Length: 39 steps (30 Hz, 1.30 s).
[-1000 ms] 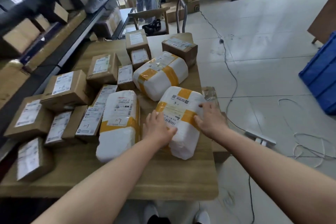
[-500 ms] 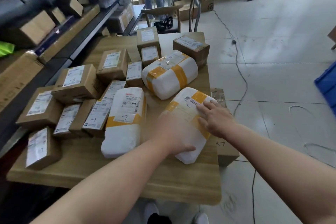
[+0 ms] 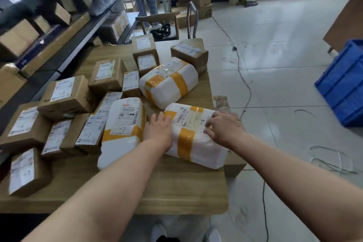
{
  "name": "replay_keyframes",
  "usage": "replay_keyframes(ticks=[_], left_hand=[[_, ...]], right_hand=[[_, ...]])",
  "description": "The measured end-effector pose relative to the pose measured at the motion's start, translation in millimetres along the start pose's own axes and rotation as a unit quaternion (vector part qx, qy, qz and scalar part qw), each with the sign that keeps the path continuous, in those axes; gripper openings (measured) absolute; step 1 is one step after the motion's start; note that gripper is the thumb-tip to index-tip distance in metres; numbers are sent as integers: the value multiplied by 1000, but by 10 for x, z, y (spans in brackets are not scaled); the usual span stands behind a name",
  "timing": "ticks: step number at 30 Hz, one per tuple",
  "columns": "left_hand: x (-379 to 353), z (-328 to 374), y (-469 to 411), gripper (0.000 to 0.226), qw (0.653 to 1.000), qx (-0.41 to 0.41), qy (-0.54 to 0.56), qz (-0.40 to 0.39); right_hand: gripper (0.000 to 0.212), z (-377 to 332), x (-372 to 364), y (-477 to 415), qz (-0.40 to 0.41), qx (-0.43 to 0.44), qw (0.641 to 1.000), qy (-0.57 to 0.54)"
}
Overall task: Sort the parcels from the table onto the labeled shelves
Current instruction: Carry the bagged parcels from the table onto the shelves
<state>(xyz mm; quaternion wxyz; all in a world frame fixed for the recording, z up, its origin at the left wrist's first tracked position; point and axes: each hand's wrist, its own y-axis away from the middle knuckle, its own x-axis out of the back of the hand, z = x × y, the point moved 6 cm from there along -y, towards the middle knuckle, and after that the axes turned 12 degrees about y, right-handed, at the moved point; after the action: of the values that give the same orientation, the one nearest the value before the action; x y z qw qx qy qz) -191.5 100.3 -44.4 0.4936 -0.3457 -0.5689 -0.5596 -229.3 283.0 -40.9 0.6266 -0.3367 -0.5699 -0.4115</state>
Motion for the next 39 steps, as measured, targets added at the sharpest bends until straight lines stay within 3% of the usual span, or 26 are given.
replay_keyframes(ticks=[2,6,11,14,17,22,35,39], left_hand=[[-38,-38,66,67,996,60,69,2],[-130,-26,178,71,987,99,127,-1],[-239,-63,135,71,969,118,215,-22],[-125,-188,69,64,953,114,278,34],[-164,-278,52,66,940,157,304,10],[-445,-202,187,73,897,180,399,-64],[-620,-143,442,74,792,212,569,-70],[-524,-214,574,79,781,174,597,-51]], right_hand=[[43,21,-71,-35,-30,-1,999,-20],[58,80,-330,2,-127,-34,990,-59],[67,33,-270,53,-92,-47,995,-8],[61,-1,-233,57,-79,-43,996,-9],[66,-67,-351,110,-104,-46,989,-93],[71,-159,-617,191,-192,-78,925,-319],[65,-216,-618,365,-141,-82,902,-400],[67,-244,-443,527,-71,-77,908,-406]])
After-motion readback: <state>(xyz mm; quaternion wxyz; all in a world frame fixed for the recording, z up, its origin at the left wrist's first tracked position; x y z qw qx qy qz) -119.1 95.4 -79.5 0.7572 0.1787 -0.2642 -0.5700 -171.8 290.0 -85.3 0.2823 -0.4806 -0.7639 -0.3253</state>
